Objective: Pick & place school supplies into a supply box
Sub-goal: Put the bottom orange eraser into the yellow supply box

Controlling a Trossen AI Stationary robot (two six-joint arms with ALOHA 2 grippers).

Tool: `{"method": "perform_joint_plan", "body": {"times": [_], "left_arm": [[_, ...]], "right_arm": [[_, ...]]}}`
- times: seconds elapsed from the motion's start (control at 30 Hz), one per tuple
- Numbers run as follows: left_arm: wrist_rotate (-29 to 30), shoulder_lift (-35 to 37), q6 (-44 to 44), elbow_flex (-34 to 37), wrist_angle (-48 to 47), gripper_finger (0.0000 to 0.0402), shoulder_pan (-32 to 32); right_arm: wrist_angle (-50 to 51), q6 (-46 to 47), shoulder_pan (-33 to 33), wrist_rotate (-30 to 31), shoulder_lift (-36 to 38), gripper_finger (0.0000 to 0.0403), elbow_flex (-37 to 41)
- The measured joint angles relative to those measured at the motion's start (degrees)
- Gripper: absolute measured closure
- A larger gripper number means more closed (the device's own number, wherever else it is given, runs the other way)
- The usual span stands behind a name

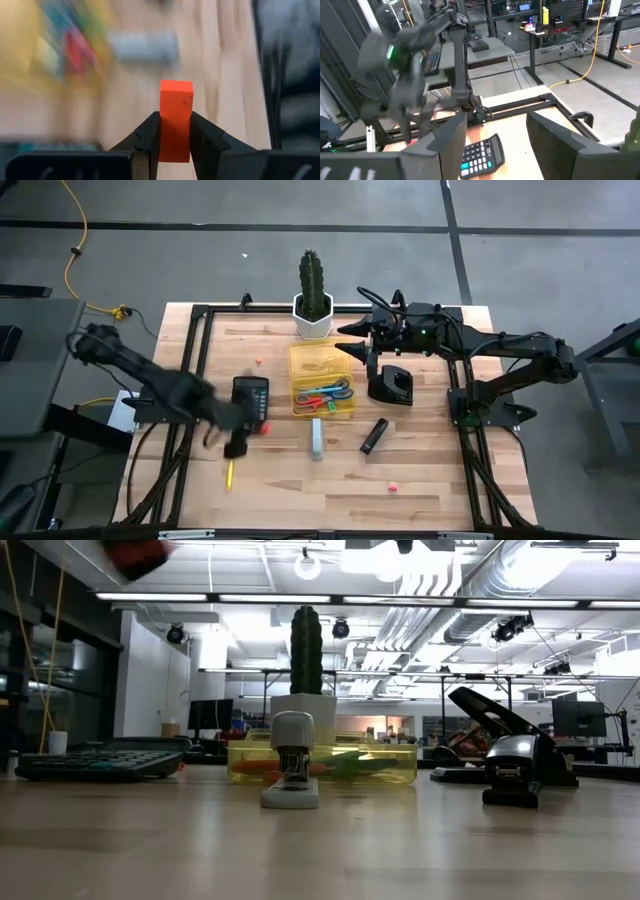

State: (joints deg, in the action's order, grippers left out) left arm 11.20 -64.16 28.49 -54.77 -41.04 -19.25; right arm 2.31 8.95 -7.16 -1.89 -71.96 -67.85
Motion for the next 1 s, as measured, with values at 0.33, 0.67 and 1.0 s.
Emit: {"method": "perform_joint_plan", "body": {"times": [0.33, 0.67, 1.0], "left_arm": [[8.72, 14.43, -19.88, -0.78, 27.23, 0.0328, 17.65], [-4.99, 12.29, -14.31, 12.57, 56.14, 0.0328, 26.52], [-4.95, 9.17, -13.08, 14.76, 63.4, 0.0327, 26.78]], "right_arm": [[0.25, 0.0, 0.02, -0.02, -0.68, 0.0203, 0.02], [0.1, 1.31, 0.04, -2.22, -2.75, 0.0203, 0.02], [-0.22, 1.28, 0.07, -2.4, -2.71, 0.0203, 0.02]]}}
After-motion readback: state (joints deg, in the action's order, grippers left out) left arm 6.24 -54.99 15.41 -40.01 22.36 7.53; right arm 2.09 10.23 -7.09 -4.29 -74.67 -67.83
